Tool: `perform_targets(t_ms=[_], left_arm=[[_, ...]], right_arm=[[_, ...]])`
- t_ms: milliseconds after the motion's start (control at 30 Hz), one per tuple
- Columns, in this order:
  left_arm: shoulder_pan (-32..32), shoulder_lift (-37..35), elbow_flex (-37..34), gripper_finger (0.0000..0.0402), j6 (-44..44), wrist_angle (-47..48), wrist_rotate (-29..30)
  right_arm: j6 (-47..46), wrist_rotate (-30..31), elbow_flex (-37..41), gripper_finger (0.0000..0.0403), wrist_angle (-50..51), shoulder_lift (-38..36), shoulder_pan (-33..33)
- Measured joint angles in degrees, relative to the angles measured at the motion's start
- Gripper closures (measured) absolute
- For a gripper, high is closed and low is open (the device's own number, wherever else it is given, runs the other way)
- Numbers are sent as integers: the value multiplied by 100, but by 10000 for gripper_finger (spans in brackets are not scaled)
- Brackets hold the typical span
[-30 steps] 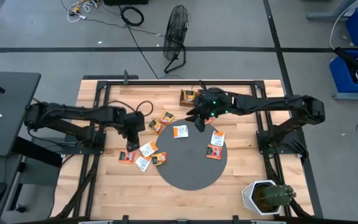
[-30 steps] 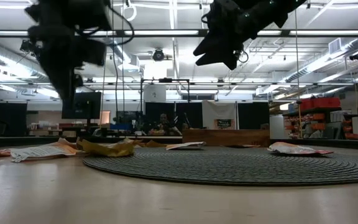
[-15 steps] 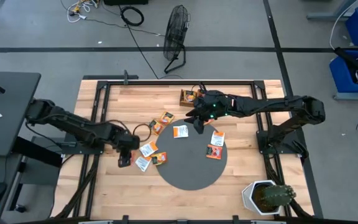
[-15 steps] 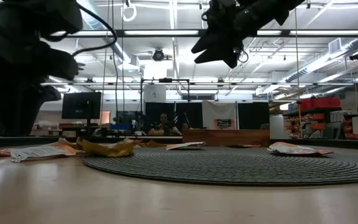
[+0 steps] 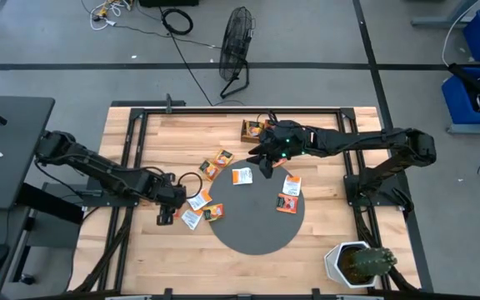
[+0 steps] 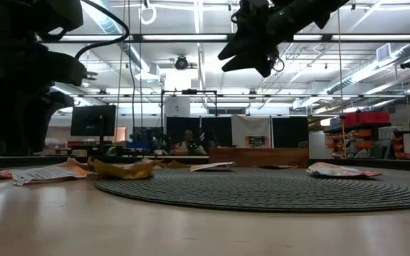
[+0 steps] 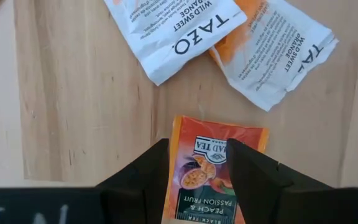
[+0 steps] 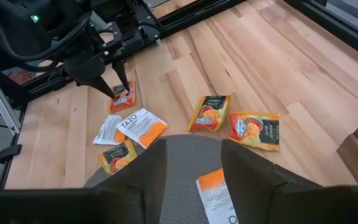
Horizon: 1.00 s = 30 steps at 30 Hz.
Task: Pick & Place Tea
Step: Put the orange tea bag into the middle section of the wooden organizer
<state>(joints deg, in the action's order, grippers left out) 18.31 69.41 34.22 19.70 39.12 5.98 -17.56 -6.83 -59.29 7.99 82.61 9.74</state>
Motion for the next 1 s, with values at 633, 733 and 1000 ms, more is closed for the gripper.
perform_targets(t_ms=[633, 733, 1000], left_arm=[[-341, -13, -844, 239, -330, -1047, -581], [-405, -9, -848, 242, -231, -1063, -621], [-490, -4, -860, 309, -61, -1101, -728]], right_arm=[[-150, 2, 2, 245, -37, 0, 0], [-148, 2, 2, 245, -37, 0, 0], [-148, 2, 2, 245, -35, 2, 0]])
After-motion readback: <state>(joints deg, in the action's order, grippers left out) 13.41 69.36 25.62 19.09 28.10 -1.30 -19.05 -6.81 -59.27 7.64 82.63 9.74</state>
